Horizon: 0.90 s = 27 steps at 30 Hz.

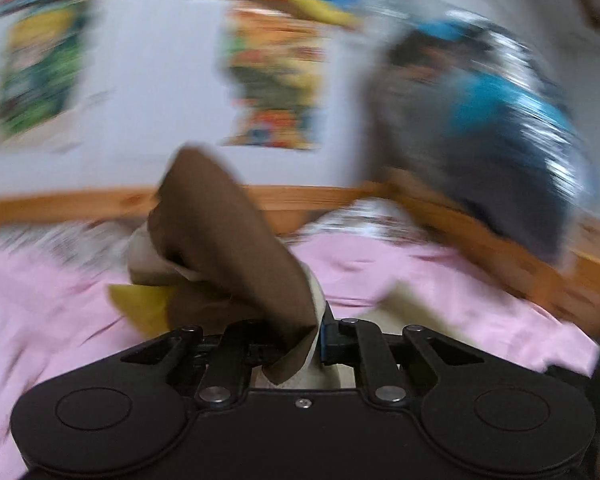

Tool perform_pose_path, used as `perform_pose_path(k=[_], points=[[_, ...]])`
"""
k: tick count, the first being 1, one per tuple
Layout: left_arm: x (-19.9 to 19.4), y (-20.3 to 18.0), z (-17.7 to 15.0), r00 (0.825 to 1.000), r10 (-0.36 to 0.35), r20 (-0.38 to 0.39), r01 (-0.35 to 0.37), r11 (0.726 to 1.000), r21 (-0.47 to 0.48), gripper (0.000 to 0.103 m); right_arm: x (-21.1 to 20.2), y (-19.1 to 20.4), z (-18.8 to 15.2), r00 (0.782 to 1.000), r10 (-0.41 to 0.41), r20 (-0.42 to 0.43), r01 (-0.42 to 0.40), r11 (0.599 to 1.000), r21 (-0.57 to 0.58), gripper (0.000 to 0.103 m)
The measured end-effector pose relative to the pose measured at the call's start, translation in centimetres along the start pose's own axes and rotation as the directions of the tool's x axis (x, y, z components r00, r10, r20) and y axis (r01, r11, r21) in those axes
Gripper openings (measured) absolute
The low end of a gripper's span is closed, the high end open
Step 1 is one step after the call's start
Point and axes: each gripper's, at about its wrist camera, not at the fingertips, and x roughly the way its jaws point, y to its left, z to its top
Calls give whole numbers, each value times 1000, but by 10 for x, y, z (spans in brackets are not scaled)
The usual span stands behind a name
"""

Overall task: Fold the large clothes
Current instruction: 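Tuck the brown edge onto the fold with the left gripper and release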

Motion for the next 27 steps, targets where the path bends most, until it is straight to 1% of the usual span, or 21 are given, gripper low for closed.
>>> perform_pose_path(k=[1, 3, 5, 6, 8, 9, 10, 11, 12, 13, 15, 17, 18, 20, 21, 22, 23, 25, 26, 27], points=[[8, -13, 7, 999, -47, -16, 48, 997, 54, 14, -4, -14, 3, 1000, -13, 18, 13, 999, 35, 102], [27, -42, 13, 990, -132, -59, 140, 978, 158, 14, -12, -40, 7, 996, -66, 56, 60, 993, 106, 102], [45, -67, 11, 971, -206, -122, 230, 945, 234, 14, -21, -69, 7, 989, -117, 96, 97, 978, 187, 102], [55, -80, 7, 960, -236, -153, 270, 925, 267, 14, -25, -84, 6, 983, -146, 109, 118, 966, 228, 102], [74, -100, -7, 934, -288, -213, 343, 890, 299, 14, -31, -106, 3, 973, -200, 118, 159, 945, 286, 102], [84, -108, -17, 913, -320, -254, 389, 870, 302, 14, -34, -117, 0, 966, -227, 122, 180, 933, 313, 102], [89, -114, -27, 895, -346, -280, 424, 855, 299, 14, -36, -125, -3, 961, -248, 125, 195, 924, 330, 102], [96, -120, -37, 874, -377, -308, 464, 836, 293, 14, -38, -132, -5, 956, -264, 125, 207, 915, 346, 102], [100, -125, -44, 860, -395, -324, 489, 821, 296, 14, -40, -138, -7, 952, -279, 128, 218, 908, 358, 102], [104, -130, -53, 849, -406, -338, 508, 802, 313, 14, -40, -144, -8, 947, -293, 129, 228, 900, 371, 102], [107, -137, -70, 836, -418, -356, 535, 768, 353, 15, -39, -151, -10, 941, -312, 133, 242, 892, 382, 102], [113, -144, -86, 824, -420, -380, 552, 743, 378, 17, -37, -157, -13, 943, -303, 135, 232, 893, 387, 102], [116, -145, -90, 823, -416, -386, 553, 739, 385, 18, -37, -160, -14, 947, -289, 144, 214, 896, 390, 102], [118, -148, -95, 827, -405, -390, 547, 740, 392, 21, -36, -161, -15, 952, -262, 159, 180, 898, 401, 102], [117, -148, -94, 825, -410, -389, 550, 741, 387, 22, -37, -160, -15, 953, -249, 173, 163, 902, 400, 102], [117, -146, -92, 820, -420, -388, 557, 741, 375, 26, -37, -158, -13, 954, -231, 189, 141, 907, 396, 102], [117, -144, -91, 811, -438, -388, 570, 740, 357, 31, -38, -157, -12, 958, -197, 210, 102, 914, 393, 102], [119, -139, -89, 796, -466, -386, 590, 740, 324, 36, -38, -151, -10, 965, -119, 232, 21, 922, 386, 102], [118, -135, -87, 791, -479, -382, 597, 741, 308, 41, -36, -150, -9, 970, -78, 229, -14, 927, 375, 103], [108, -133, -87, 783, -496, -376, 608, 737, 295, 47, -31, -147, -8, 978, -39, 203, -37, 934, 356, 103]])
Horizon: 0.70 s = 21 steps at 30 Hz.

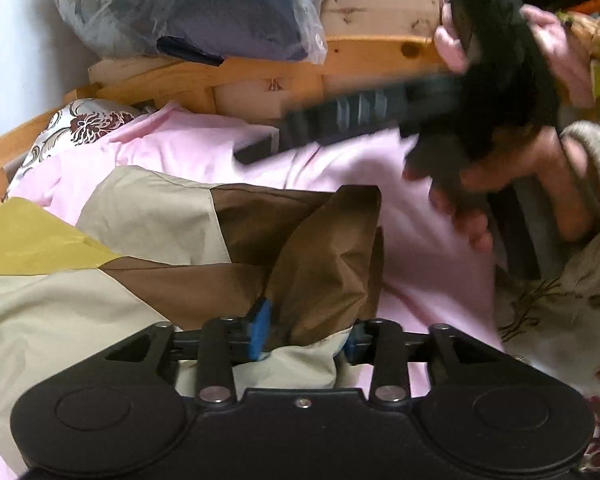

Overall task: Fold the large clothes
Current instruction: 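Tuck the brown edge onto the fold with the left gripper and release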

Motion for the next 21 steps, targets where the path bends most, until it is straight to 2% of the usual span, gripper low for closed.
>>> perform_pose_path(k=[2, 4, 7, 10, 11, 12, 13, 14, 15, 17, 18, 20, 21], points=[[-9, -1, 0, 998, -42, 39, 43, 999, -23, 74, 13, 8, -7, 995, 4, -102, -9, 998, -57, 103], [-21, -1, -1, 994, -69, 82, 75, 994, -73, 83, 27, 16, -19, 980, -80, -183, 55, 988, -142, 102], [-50, 1, -2, 986, -77, 146, 103, 977, -186, 85, 32, 22, -28, 979, -129, -156, 92, 969, -228, 102], [-81, 18, -1, 976, 27, 217, 50, 940, -338, 91, 32, 22, -28, 979, -142, -149, 105, 967, -231, 102], [-89, 27, 1, 969, 88, 229, 8, 921, -389, 95, 29, 22, -29, 980, -141, -143, 109, 971, -213, 102], [-97, 38, 2, 957, 188, 223, -71, 891, -448, 97, 25, 22, -27, 981, -142, -129, 116, 975, -191, 102], [-102, 49, 4, 939, 279, 203, -148, 858, -492, 99, 20, 23, -25, 984, -146, -106, 128, 978, -167, 103], [-104, 61, 5, 913, 365, 183, -223, 820, -527, 102, 13, 25, -22, 986, -152, -70, 140, 979, -145, 103], [-103, 77, 7, 874, 464, 147, -313, 767, -560, 102, 5, 28, -20, 988, -154, -16, 151, 981, -124, 103], [-94, 103, 8, 801, 594, 72, -449, 676, -584, 102, -3, 39, -18, 988, -139, 67, 146, 982, -116, 103], [-85, 119, 8, 757, 653, 40, -514, 631, -581, 102, -8, 46, -18, 986, -128, 108, 141, 981, -130, 103], [-65, 143, 7, 705, 709, 23, -581, 596, -554, 102, -13, 63, -21, 981, -100, 167, 129, 976, -173, 103], [-53, 155, 6, 696, 718, 7, -599, 587, -545, 102, -14, 70, -24, 980, -82, 182, 120, 972, -204, 103]])
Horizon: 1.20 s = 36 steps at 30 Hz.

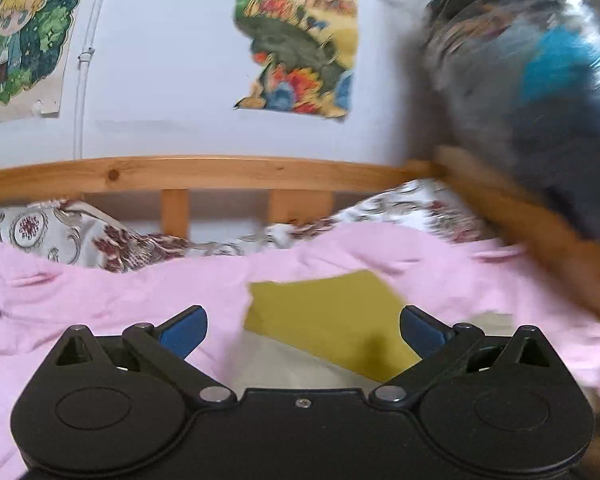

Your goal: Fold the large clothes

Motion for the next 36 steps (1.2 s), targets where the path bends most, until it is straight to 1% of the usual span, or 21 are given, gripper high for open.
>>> perform_pose_path(k=[1, 3, 4, 5, 6, 7, 8, 9, 10, 12, 15, 17, 20, 22, 24, 26, 28, 29, 31, 34, 36], points=[[17, 0, -3, 1000, 7, -29, -8, 1000, -4, 101, -1, 9, -2, 1000, 9, 5, -8, 999, -41, 103], [38, -3, -10, 997, -29, -65, 27, 999, -37, 101, 4, 25, -8, 1000, 3, -26, -7, 990, -143, 103], [46, -9, -15, 995, -60, -85, 58, 998, -23, 101, 8, 30, -14, 999, -12, -43, 4, 984, -179, 103], [53, -19, -20, 991, -72, -111, 75, 997, 15, 102, 12, 31, -18, 998, -30, -61, 18, 982, -187, 103], [62, -34, -26, 988, -60, -143, 74, 993, 88, 102, 18, 29, -21, 994, -49, -101, 31, 984, -178, 103], [68, -46, -33, 986, -32, -162, 57, 987, 150, 102, 24, 24, -24, 988, -59, -146, 37, 988, -153, 103], [76, -58, -41, 983, -1, -184, 42, 975, 218, 102, 30, 18, -27, 982, -59, -181, 39, 993, -114, 103], [83, -64, -47, 979, 21, -203, 34, 964, 265, 102, 35, 10, -31, 977, -50, -209, 37, 997, -67, 103], [90, -71, -52, 975, 40, -220, 30, 951, 306, 103, 40, 6, -35, 974, -41, -224, 33, 999, -41, 103], [99, -72, -56, 972, 46, -232, 32, 947, 320, 103, 46, 3, -41, 970, -34, -239, 27, 999, -30, 103], [96, -64, -53, 972, 20, -234, 49, 958, 284, 102, 51, 3, -44, 972, -36, -232, 31, 999, -28, 103], [85, -57, -44, 978, 13, -209, 39, 969, 245, 102, 49, 2, -44, 973, -27, -231, 23, 999, -23, 103], [48, -47, -29, 985, -32, -172, 58, 987, 147, 102, 41, -2, -38, 975, -15, -221, 13, 1000, -9, 103], [12, -38, -27, 987, -51, -151, 64, 995, 80, 102, 28, -2, -31, 980, -23, -198, 19, 1000, -21, 103], [-32, -29, -36, 990, -57, -128, 56, 998, -14, 102, 17, -1, -23, 985, -24, -172, 19, 999, -31, 103], [-65, -21, -50, 991, -55, -126, 40, 993, -112, 102, 10, -1, -17, 986, -10, -169, 6, 1000, -24, 103], [-82, -18, -68, 987, -74, -141, 47, 981, -186, 102, 8, -1, -14, 984, 0, -178, -2, 1000, -15, 103], [-83, -21, -78, 984, -84, -160, 52, 980, -194, 102, 10, -1, -14, 982, -1, -190, -2, 1000, -15, 103], [-76, -29, -97, 979, -60, -197, 25, 985, -173, 102, 18, 2, -20, 971, -19, -237, 10, 999, -36, 103], [-72, -34, -116, 986, -46, -159, 13, 980, -201, 102, 31, 5, -36, 955, -50, -293, 28, 996, -80, 103], [-72, -39, -118, 989, -34, -146, 9, 985, -172, 102, 37, 2, -44, 953, -43, -299, 23, 997, -71, 103]])
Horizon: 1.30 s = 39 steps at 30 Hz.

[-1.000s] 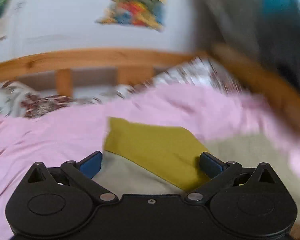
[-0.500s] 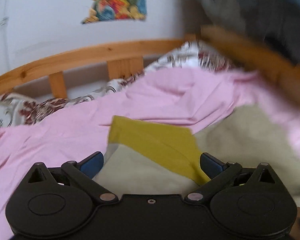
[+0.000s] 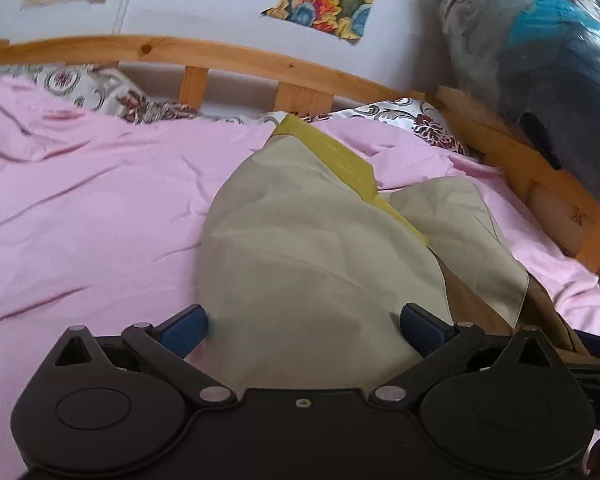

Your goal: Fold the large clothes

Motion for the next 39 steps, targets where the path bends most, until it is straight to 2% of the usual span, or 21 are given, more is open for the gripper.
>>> perform_pose_path(k=[4, 8, 10, 12, 14, 16, 19, 21, 24, 27, 29, 32, 36, 39], points=[[0, -1, -4, 1000, 1, 12, -1, 999, 33, 102, 5, 2, -2, 1000, -3, 9, 3, 1000, -29, 103], [-3, 6, -1, 1000, -22, -8, 23, 1000, 12, 102, 2, -3, 3, 999, 29, 46, -29, 1000, 11, 103], [-9, 17, 9, 997, -78, -20, 77, 996, -47, 102, -2, -8, 7, 992, 82, 97, -85, 996, 28, 103], [-19, 32, 17, 990, -139, 11, 139, 984, -112, 102, -2, -13, 15, 985, 127, 120, -132, 991, 33, 103], [-27, 49, 25, 986, -163, 42, 168, 970, -175, 102, 2, -18, 19, 976, 175, 128, -182, 982, 44, 103], [-26, 64, 30, 980, -198, 10, 195, 950, -243, 102, 11, -23, 22, 972, 205, 115, -213, 975, 60, 103], [-11, 78, 26, 959, -268, -90, 226, 918, -325, 102, 23, -29, 22, 968, 236, 90, -245, 964, 108, 101], [4, 83, 21, 932, -327, -155, 255, 897, -361, 102, 29, -33, 21, 962, 259, 84, -269, 953, 142, 100], [25, 92, 16, 902, -397, -172, 282, 840, -463, 102, 32, -34, 22, 957, 282, 74, -290, 946, 142, 97], [48, 97, 12, 857, -466, -219, 292, 791, -538, 102, 34, -36, 22, 944, 324, 54, -329, 930, 166, 91], [57, 95, 13, 842, -482, -242, 298, 790, -535, 102, 35, -37, 22, 941, 336, 43, -338, 923, 181, 87], [65, 88, 17, 829, -483, -283, 300, 810, -504, 102, 37, -38, 21, 937, 348, 34, -348, 914, 208, 84], [71, 79, 23, 825, -462, -325, 296, 844, -447, 102, 36, -33, 21, 940, 342, 21, -339, 919, 202, 84], [73, 76, 25, 825, -457, -333, 293, 849, -440, 102, 36, -31, 20, 943, 332, 23, -329, 923, 201, 85]])
